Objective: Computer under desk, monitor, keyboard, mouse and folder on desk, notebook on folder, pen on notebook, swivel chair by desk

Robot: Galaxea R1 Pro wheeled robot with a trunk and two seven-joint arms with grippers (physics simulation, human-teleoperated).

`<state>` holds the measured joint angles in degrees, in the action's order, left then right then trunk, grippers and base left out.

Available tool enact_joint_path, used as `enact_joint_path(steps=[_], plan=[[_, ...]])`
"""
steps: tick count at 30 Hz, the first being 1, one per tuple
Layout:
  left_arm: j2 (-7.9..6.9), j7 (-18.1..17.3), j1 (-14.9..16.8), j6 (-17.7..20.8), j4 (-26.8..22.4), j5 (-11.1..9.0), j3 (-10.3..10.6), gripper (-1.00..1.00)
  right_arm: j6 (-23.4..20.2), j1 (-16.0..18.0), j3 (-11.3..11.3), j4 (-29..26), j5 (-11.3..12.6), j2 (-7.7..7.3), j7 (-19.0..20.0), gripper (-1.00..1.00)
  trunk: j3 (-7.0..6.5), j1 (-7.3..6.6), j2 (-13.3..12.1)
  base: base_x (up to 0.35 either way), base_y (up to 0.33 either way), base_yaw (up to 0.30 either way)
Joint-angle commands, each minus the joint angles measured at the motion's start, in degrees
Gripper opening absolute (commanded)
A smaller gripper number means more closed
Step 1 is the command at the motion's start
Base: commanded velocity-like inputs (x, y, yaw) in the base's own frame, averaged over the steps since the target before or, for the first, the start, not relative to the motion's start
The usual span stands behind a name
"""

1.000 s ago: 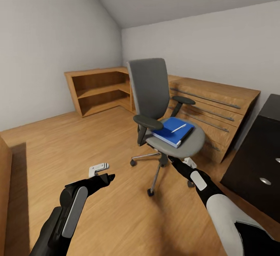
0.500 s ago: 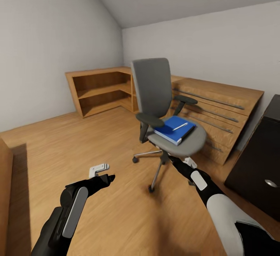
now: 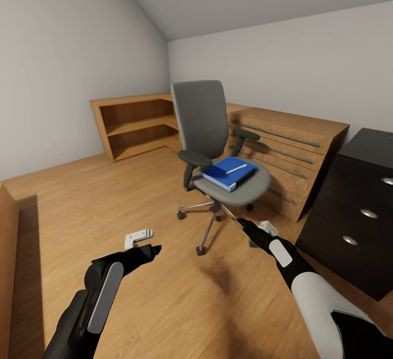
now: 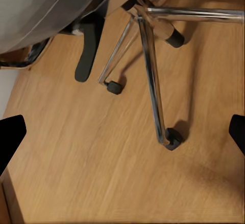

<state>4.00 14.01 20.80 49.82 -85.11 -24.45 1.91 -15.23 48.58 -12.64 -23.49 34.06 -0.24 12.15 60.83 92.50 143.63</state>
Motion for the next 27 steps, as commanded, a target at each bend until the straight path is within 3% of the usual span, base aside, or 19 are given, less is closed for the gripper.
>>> enact_joint_path(steps=[1, 4, 8, 9, 14, 22, 27], plan=[[0.0, 0.56, 0.03, 0.19, -0.06, -0.61, 0.02, 1.0, -0.42, 0.02, -0.34, -0.04, 0.35, -0.08, 0.22, 1.0, 0.05, -0.03, 0.02, -0.111, -0.109, 0.0], [-0.03, 0.57, 0.03, 0.18, -0.06, -0.6, -0.03, 1.0, -0.42, 0.02, -0.36, -0.06, 0.47, -0.72, 0.66, 1.0, 0.05, -0.03, 0.02, -0.063, -0.062, 0.0], [-0.05, 0.58, 0.03, 0.18, -0.06, -0.62, -0.06, 1.0, -0.53, -0.05, -0.42, -0.07, 0.6, -2.25, 4.67, 1.0, 0.05, -0.03, 0.02, -0.016, -0.016, 0.0], [-0.05, 0.58, 0.03, 0.18, -0.06, -0.62, -0.07, 1.0, -0.88, -0.47, -0.44, -0.07, 0.71, -3.42, 8.94, 1.0, 0.05, -0.03, 0.02, -0.003, -0.003, 0.0], [-0.12, 0.72, 0.03, 0.18, -0.06, -0.61, -0.07, 1.0, -1.19, -1.09, -0.56, -0.07, 0.82, -5.07, 14.9, 1.0, 0.05, -0.03, 0.02, -0.001, -0.001, 0.0], [-0.14, 0.73, 0.03, 0.18, -0.06, -0.6, -0.07, 1.0, -1.21, -1.2, -0.62, 0.0, 1.0, -5.95, 16.0, 1.0, 0.05, -0.03, 0.02, 0.0, 0.0, 0.0], [-0.11, 0.75, 0.03, 0.18, -0.06, -0.6, -0.07, 1.0, -1.21, -1.21, -0.63, 0.01, 2.7, -6.81, 16.05, 1.0, 0.05, -0.03, 0.02, 0.038, 0.0, 0.0]])
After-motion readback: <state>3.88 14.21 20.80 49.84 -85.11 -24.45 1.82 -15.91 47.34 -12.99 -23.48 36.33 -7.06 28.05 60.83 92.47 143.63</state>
